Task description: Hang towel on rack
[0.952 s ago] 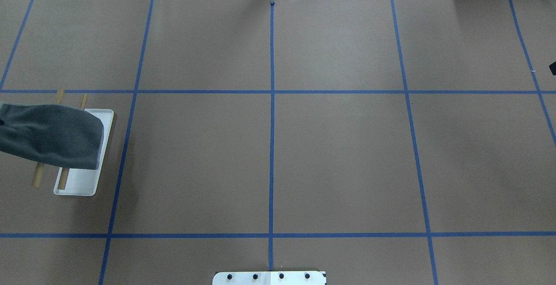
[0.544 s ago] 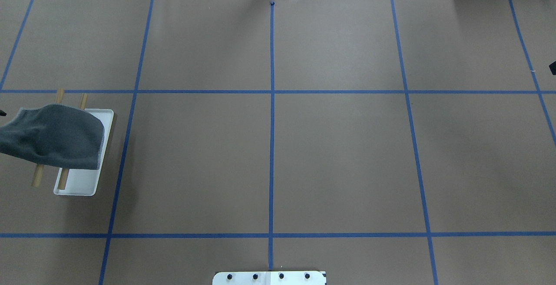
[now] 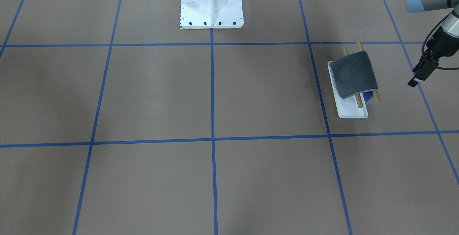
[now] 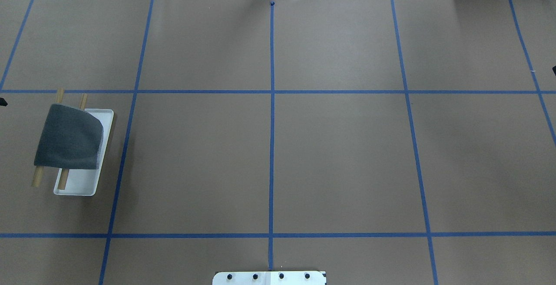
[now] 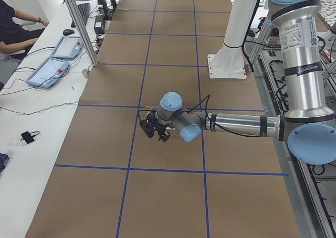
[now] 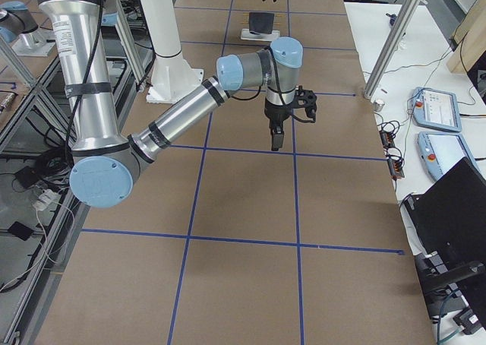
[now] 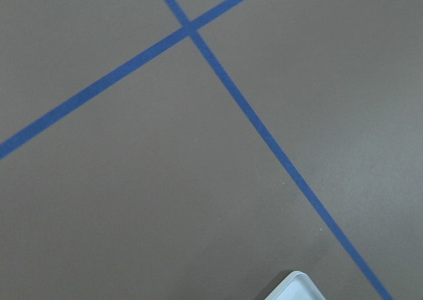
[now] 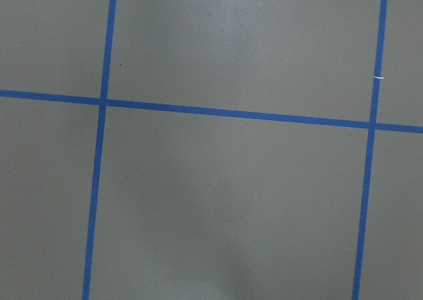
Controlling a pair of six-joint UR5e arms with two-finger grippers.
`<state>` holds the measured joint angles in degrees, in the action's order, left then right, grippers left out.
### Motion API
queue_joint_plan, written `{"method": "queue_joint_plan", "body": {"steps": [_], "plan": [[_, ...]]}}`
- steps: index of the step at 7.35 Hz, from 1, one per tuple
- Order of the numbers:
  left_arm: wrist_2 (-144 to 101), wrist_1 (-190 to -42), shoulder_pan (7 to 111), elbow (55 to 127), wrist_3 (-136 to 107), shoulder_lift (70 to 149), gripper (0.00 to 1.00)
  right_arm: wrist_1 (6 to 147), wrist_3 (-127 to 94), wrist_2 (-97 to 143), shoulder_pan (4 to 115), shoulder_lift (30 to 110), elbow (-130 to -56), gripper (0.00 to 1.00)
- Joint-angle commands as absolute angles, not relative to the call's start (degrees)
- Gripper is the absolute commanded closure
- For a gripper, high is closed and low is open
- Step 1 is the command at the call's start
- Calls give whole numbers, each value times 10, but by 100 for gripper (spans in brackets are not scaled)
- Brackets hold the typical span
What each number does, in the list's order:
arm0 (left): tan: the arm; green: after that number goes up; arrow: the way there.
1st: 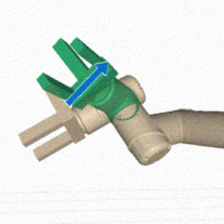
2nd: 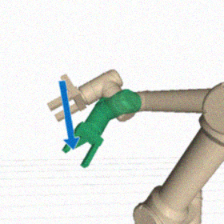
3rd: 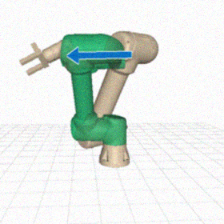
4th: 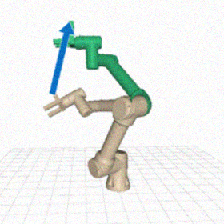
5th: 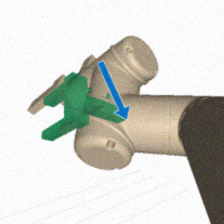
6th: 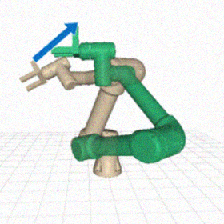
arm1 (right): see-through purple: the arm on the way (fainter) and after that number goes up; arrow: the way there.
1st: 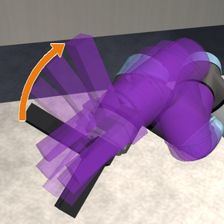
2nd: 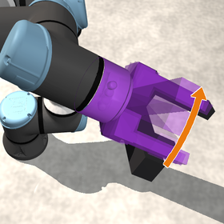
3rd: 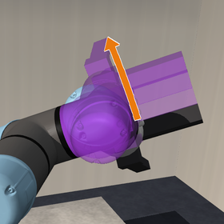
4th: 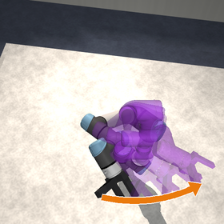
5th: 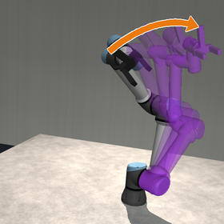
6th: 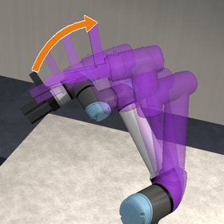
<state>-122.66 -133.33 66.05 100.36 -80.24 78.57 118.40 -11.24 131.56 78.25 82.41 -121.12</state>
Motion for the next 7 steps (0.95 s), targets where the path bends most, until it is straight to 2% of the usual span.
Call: {"method": "queue_joint_plan", "body": {"steps": [1, 2, 4, 6, 7], "plan": [[-1229, -1162, 740, 1007, -525, 848, 2, 1184, -108, 1315, 783, 845, -1192, 0], [-1229, -1078, 781, 1007, -380, 879, 2, 1184, -107, 1317, 801, 851, -1157, 0], [-1228, -1057, 816, 1004, -146, 873, 2, 1175, -69, 1320, 827, 873, -1141, 0], [-1225, -1063, 826, 970, -113, 867, 2, 1149, -49, 1338, 850, 876, -1097, 0], [-1225, -1063, 831, 959, -113, 867, 2, 1099, -33, 1359, 869, 878, -1046, 0]]}}
